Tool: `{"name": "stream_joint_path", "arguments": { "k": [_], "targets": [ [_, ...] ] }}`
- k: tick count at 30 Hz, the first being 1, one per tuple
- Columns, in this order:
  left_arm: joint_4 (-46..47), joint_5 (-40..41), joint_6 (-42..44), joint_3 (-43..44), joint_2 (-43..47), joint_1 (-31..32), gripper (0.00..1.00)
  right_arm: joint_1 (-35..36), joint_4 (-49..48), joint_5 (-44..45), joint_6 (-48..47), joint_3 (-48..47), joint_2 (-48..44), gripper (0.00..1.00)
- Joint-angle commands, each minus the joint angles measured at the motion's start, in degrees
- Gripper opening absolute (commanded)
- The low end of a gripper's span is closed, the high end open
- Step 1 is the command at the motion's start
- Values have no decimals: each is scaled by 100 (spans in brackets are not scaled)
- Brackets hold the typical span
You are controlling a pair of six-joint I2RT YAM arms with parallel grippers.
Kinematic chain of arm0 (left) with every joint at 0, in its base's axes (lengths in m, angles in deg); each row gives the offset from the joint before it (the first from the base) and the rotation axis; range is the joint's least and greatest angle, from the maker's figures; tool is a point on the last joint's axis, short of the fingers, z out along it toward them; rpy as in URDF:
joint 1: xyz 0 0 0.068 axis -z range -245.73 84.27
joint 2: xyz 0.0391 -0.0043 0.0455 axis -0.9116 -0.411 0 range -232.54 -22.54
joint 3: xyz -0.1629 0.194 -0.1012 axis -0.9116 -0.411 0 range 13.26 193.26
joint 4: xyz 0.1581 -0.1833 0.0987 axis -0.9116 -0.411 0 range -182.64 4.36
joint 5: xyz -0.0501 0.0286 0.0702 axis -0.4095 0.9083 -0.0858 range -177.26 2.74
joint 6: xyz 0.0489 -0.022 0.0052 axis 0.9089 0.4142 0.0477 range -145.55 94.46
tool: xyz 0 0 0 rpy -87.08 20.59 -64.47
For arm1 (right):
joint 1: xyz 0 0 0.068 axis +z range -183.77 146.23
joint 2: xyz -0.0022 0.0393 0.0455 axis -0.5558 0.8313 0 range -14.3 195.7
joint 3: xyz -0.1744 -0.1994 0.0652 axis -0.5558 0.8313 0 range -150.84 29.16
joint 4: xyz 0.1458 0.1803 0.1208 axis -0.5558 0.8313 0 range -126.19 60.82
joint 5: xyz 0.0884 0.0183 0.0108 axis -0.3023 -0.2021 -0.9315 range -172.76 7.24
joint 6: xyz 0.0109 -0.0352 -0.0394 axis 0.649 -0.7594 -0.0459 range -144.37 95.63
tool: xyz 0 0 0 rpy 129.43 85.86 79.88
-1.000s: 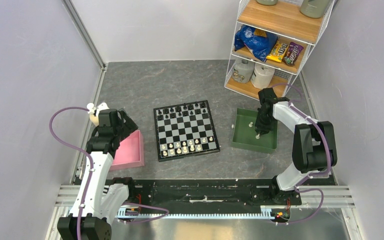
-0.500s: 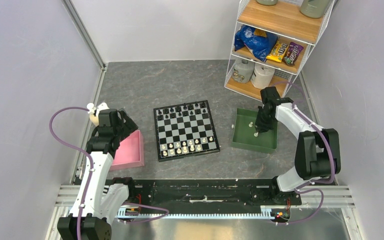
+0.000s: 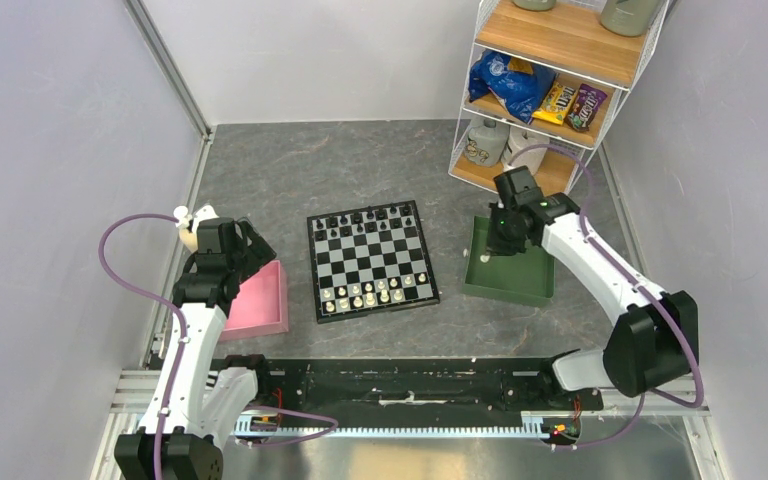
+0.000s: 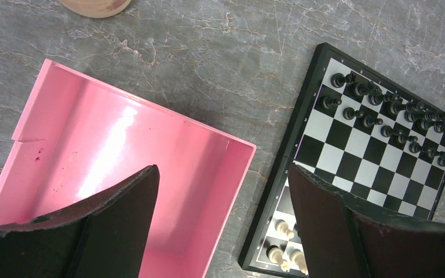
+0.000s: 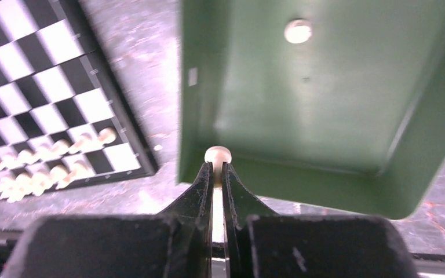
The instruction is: Set up the chess pieces on the board
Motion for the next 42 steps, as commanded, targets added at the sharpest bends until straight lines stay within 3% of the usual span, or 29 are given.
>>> {"name": "stream_joint_path", "arguments": {
  "k": [1, 11, 18, 26, 42],
  "targets": [
    [177, -66, 103, 115, 50, -21, 89, 739, 139, 67, 421, -406, -134, 3],
    [179, -68, 98, 116, 71, -22, 89, 2432, -267, 264, 936, -656, 750, 1],
    [179, -72, 103, 115, 73, -20, 89, 3141, -452, 558, 988, -1008, 1555, 1],
    [177, -81, 105, 123, 58, -26, 89, 3290, -544, 741, 910, -1284, 2163, 1],
    [186, -46, 101, 120, 44, -23, 89, 3370, -591, 799, 829, -1355, 2460, 3]
  ]
}}
